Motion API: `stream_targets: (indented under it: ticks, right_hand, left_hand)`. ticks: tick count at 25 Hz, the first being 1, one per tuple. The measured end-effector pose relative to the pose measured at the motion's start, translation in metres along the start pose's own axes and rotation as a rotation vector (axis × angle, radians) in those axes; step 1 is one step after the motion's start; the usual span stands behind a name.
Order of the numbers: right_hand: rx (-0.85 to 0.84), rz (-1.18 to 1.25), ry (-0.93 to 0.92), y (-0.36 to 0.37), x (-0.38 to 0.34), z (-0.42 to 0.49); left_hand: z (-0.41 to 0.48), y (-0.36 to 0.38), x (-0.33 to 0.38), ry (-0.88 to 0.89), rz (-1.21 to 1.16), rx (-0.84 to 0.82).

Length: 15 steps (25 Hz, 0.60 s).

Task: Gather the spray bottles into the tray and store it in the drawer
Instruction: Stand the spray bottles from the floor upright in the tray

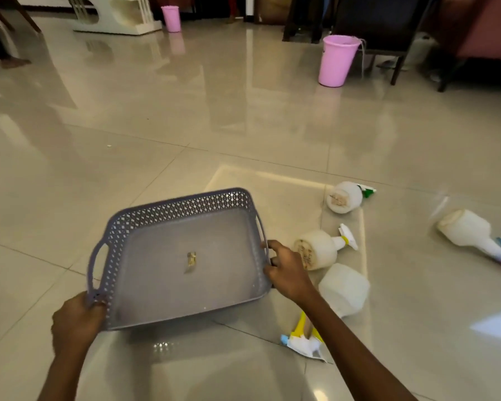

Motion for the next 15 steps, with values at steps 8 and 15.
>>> stream_targets:
  ticks: [8,15]
  right_hand:
    - [0.535,0.036,0.254,-0.187,0.089,-0.182]
    - [0.823,0.04,0.73,-0.26,0.21,-0.374]
  left_hand:
    - [-0.148,0.068,0.211,0.666,-0.111,-0.141]
    - [-0.29,0.249,0.276,0.924,-0.036,-0.601]
Point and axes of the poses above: each hand's wrist, its own z-axis towards the middle knuckle, its own y-axis out of the palm, x = y × z, the point moved 5 cm from there along z, towards the middle knuckle, and after that the axes turned 13 degrees about -x, right-handed, at the moved point
